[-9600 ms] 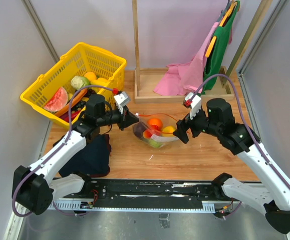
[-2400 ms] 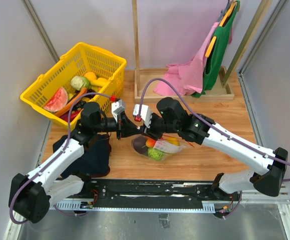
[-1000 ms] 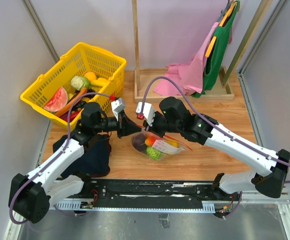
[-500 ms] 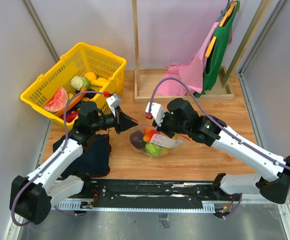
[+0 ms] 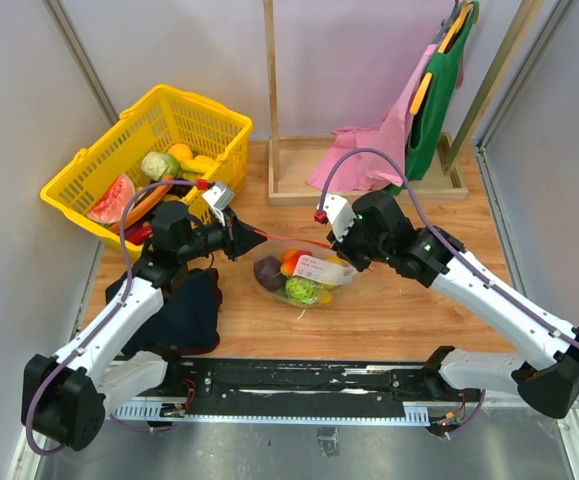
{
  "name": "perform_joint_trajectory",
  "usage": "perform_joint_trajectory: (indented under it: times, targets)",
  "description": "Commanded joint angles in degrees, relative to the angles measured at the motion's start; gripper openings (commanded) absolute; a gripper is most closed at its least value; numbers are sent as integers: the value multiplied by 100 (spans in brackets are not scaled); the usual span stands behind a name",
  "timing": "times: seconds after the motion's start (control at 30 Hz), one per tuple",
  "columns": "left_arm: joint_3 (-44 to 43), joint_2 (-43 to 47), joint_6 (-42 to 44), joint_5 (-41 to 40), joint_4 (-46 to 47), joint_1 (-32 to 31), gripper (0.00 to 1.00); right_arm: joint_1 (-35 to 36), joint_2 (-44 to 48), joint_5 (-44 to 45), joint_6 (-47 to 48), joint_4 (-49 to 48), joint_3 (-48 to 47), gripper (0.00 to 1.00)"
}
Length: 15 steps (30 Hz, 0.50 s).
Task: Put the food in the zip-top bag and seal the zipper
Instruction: Zip the zipper food storage bag at the center of the board.
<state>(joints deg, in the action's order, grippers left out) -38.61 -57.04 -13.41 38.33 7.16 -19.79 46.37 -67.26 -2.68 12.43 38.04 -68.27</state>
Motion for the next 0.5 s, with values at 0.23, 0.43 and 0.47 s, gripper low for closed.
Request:
perform_joint_trajectory:
  times: [0.23, 0.43, 0.47]
  targets:
    - [-36, 155, 66, -582, -71, 186, 0, -936, 89, 420, -629, 602, 192, 1]
    - [-43, 158, 93, -680, -133, 208, 0, -1420, 130, 466, -893, 653, 270, 1]
    - [-43, 158, 93, -690, -142, 215, 0, -1497, 132, 443, -931, 656, 282, 1]
